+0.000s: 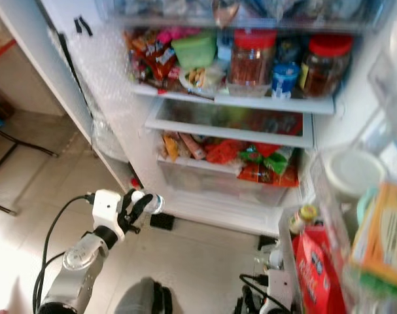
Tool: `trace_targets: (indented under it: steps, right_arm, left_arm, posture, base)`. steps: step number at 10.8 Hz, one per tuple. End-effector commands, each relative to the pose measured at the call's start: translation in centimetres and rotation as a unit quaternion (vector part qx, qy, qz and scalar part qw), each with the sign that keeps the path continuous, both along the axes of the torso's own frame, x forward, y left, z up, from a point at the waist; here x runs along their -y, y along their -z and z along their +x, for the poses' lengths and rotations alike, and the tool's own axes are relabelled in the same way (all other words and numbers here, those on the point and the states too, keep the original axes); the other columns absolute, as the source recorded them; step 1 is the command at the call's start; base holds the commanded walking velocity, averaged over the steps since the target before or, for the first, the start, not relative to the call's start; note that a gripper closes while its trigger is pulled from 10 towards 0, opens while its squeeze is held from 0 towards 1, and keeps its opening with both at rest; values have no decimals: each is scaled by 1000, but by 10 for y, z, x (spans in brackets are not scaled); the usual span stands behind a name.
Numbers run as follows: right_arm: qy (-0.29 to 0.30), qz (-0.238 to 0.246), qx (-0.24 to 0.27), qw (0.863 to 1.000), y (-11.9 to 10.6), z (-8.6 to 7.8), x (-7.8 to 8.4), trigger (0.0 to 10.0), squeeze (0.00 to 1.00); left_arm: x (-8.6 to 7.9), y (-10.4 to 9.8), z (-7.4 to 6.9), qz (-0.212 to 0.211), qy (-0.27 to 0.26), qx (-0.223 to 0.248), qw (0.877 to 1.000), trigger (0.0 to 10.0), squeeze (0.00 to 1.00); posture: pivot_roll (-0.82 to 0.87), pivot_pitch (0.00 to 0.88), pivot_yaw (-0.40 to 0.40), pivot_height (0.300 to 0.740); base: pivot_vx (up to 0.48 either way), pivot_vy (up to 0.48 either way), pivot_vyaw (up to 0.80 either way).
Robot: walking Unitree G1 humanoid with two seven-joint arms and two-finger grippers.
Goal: Restocking fridge
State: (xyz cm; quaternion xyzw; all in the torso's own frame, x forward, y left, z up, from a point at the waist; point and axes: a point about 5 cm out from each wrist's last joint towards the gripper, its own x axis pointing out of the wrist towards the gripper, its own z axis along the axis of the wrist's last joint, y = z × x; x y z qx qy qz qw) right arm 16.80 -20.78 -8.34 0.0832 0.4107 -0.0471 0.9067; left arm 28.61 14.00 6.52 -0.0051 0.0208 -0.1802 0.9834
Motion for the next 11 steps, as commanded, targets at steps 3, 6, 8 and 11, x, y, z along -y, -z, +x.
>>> trace_targets:
  steps: [3,6,8,11]
  right_arm:
    - [6,8,-35,999,9,-19,-1,10000,0]
    - [2,10,-36,999,9,-19,-2,10000,0]
    - [0,11,-38,999,9,-20,-2,10000,0]
    - [-3,12,-38,999,9,-20,-2,10000,0]
  left_arm:
    - [1,-5,-1,-16,0,6,1000,10000,0]
    - [2,-4,-1,-14,1,-1,1000,10000,0]
    - [2,-3,-2,-16,3,-4,1000,10000,0]
    - [3,-1,-3,-15,7,-11,1000,10000,0]
  posture:
    - [78,182,88,650]
    - [80,193,87,650]
    - [80,197,87,650]
    - [78,199,89,650]
  base:
    - [0,0,0]
    - [0,0,0]
    - [277,0,0]
    - [297,0,0]
